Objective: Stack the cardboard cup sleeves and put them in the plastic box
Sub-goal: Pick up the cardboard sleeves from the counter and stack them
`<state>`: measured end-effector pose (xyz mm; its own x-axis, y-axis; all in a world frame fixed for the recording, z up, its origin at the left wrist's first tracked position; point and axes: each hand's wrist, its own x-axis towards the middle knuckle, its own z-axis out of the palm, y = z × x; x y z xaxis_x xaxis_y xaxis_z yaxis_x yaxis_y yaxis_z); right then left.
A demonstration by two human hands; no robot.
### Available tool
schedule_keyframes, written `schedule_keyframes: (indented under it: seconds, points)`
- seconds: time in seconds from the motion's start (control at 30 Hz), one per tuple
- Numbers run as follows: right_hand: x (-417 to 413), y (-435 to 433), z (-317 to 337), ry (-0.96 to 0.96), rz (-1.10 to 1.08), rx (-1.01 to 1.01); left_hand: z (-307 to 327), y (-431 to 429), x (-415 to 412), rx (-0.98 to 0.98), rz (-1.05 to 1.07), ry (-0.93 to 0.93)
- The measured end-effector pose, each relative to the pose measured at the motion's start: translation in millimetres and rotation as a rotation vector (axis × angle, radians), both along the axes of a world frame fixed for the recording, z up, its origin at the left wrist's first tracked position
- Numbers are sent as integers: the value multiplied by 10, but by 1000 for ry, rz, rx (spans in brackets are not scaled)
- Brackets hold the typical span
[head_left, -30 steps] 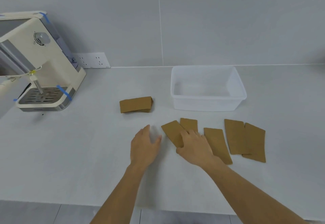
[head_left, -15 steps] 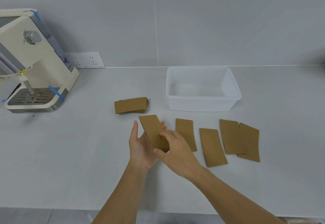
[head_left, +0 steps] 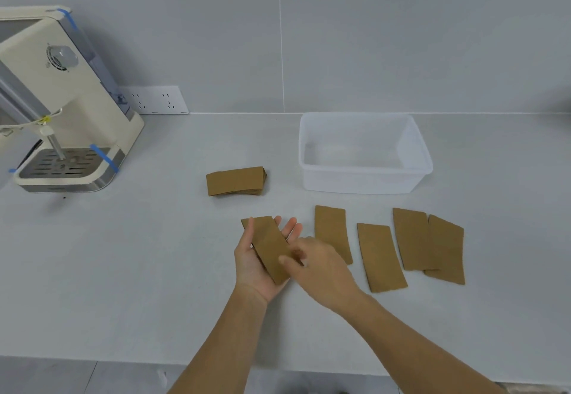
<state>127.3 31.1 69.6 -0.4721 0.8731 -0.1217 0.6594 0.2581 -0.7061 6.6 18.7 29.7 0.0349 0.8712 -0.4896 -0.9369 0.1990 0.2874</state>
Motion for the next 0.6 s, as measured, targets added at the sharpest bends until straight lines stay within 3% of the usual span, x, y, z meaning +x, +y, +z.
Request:
schedule_keyframes:
  seconds: [0.17,0.37,0.6]
  points:
    - [113,208,-69,-135,-240,152,-21,-27,13,0,91,-66]
    - [178,290,-344,-429,-244,243,-43,-51,-3,-8,125,-68]
    - [217,254,-519,-467,-216,233,-46,-46,-6,21,148,-66]
